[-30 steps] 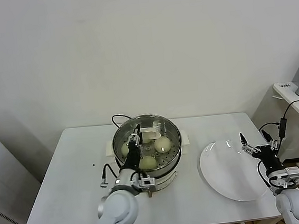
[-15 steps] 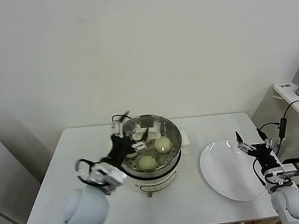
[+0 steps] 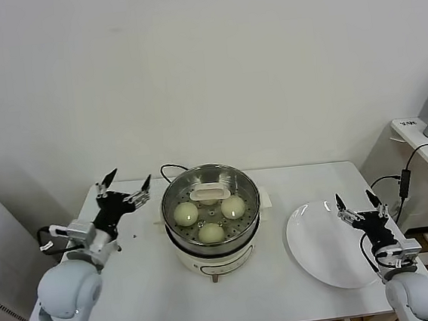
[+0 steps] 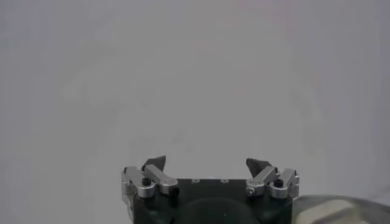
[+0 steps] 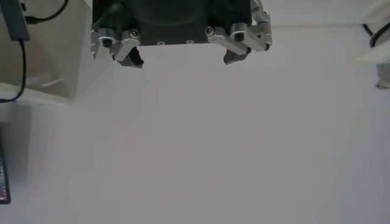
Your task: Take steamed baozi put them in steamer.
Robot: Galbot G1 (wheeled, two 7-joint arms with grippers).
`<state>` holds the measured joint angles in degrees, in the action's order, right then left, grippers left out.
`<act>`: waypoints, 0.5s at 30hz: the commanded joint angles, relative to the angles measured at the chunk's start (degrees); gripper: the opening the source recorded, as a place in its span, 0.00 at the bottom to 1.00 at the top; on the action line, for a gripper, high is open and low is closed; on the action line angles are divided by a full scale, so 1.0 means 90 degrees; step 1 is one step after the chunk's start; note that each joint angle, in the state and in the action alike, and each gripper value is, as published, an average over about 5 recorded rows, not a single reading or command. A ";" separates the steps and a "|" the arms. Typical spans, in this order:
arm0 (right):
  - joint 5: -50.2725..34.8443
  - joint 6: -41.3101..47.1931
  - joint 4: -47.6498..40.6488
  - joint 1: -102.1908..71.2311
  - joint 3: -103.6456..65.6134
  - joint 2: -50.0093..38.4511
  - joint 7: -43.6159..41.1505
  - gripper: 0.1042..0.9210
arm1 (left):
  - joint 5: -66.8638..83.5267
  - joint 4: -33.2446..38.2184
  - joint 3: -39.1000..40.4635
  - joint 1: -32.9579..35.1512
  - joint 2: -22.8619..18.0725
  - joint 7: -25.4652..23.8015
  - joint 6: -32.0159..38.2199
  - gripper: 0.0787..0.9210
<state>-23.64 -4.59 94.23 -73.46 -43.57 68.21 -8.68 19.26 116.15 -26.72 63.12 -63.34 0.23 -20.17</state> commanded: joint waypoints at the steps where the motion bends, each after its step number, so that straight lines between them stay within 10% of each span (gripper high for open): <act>1: 0.0039 0.0151 0.0121 -0.0225 -0.0053 0.0122 0.0127 0.88 | 0.0598 -0.1823 -0.0450 0.0182 0.0268 0.0100 0.0676 0.88; 15: 0.0106 0.0215 0.0042 -0.0375 0.0054 0.0218 0.0179 0.88 | 0.0130 -0.2234 -0.0186 0.0477 0.0005 -0.0121 0.1090 0.88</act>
<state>-23.15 -3.09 94.76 -76.07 -43.43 69.64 -7.52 21.30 101.30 -28.29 65.30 -62.49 -0.27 -13.29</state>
